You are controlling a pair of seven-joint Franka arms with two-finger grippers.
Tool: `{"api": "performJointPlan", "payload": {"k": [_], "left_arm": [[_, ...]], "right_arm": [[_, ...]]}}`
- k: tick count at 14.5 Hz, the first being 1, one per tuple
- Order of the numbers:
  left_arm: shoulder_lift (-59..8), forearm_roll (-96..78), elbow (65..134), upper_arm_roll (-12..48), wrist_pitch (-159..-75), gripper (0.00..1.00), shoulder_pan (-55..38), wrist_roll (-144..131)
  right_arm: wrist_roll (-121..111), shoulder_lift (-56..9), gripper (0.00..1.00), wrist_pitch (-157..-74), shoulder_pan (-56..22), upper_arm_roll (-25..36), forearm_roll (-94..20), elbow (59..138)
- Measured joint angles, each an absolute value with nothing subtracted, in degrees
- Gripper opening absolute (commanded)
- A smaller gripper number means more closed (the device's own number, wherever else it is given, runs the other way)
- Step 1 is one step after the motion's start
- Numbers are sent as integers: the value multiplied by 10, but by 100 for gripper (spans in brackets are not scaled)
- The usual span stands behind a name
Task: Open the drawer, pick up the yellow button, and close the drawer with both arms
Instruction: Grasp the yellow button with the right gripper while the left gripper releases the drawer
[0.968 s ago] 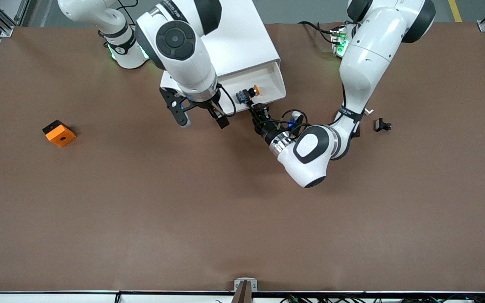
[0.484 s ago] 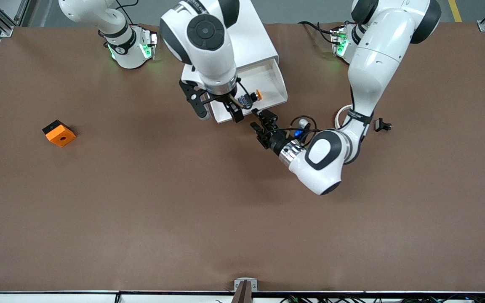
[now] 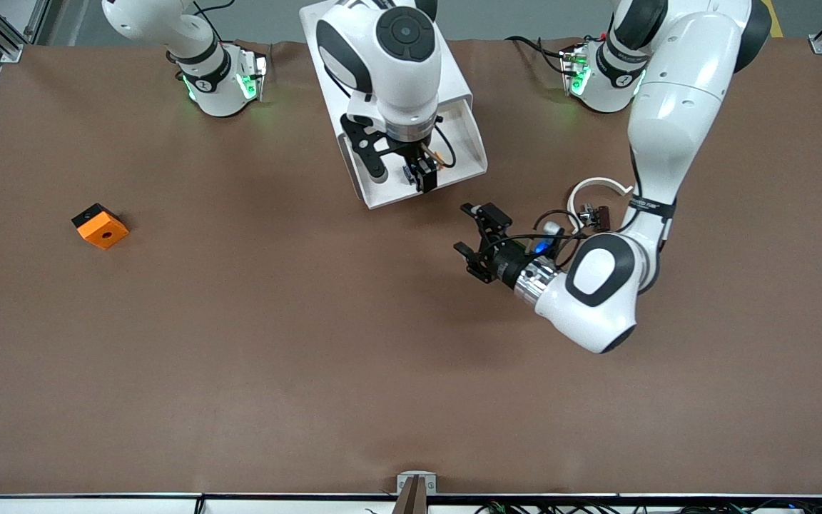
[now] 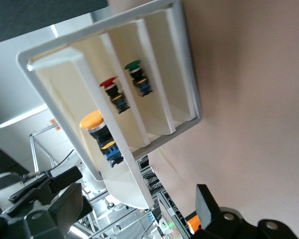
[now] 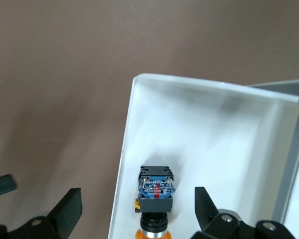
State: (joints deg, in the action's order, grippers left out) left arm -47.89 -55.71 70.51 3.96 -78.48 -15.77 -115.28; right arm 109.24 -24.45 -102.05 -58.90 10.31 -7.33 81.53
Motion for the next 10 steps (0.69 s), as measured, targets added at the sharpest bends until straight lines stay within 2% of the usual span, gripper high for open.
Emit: {"api": "performJointPlan", "payload": {"k": [5, 10], "left_arm": [[-472, -489, 691, 32, -779, 100, -98, -1024], [-434, -383, 687, 34, -769, 100, -107, -996]], "right_arm": [[1109, -256, 100, -1022, -601, 103, -65, 827], [1131, -259, 100, -1022, -603, 103, -64, 838]]}}
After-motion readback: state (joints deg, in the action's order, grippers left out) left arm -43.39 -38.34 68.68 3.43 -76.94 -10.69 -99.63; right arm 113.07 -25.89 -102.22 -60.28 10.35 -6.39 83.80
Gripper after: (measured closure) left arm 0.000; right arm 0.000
